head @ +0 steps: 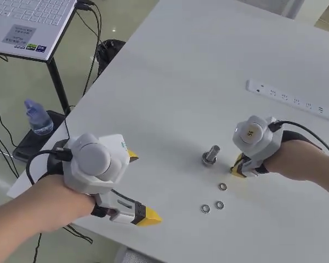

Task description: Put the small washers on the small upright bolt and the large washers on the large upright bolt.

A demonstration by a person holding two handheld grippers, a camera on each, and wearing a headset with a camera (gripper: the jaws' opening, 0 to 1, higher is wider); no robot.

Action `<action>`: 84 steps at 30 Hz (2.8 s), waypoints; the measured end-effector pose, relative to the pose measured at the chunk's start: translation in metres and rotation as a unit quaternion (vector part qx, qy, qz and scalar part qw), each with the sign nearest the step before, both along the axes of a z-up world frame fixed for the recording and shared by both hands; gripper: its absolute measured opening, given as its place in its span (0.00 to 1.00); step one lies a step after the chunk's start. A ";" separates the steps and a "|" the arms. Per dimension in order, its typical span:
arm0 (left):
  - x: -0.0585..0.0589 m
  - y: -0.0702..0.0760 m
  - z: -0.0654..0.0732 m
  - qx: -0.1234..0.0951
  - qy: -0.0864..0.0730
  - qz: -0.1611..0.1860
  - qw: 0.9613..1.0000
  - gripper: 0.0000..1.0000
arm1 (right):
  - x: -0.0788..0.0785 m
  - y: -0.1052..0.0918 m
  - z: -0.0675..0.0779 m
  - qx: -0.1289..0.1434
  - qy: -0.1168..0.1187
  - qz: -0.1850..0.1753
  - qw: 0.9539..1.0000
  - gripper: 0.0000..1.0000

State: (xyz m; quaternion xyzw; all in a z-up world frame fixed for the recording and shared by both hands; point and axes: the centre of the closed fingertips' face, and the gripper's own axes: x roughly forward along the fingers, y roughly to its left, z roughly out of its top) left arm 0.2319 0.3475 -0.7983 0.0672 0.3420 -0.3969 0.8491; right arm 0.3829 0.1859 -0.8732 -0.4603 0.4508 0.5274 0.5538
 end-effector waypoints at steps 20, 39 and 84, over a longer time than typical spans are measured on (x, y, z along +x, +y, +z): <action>0.001 0.002 0.004 0.001 -0.003 0.007 1.000 0.87 | 0.002 -0.004 0.001 0.016 0.012 -0.006 1.000 0.26; 0.001 -0.008 0.014 -0.009 -0.017 0.009 1.000 0.96 | -0.006 0.001 0.038 0.046 0.011 -0.019 0.999 0.39; -0.010 -0.016 0.012 0.002 -0.009 0.000 1.000 0.91 | -0.054 0.003 0.040 0.071 0.020 -0.026 0.997 0.41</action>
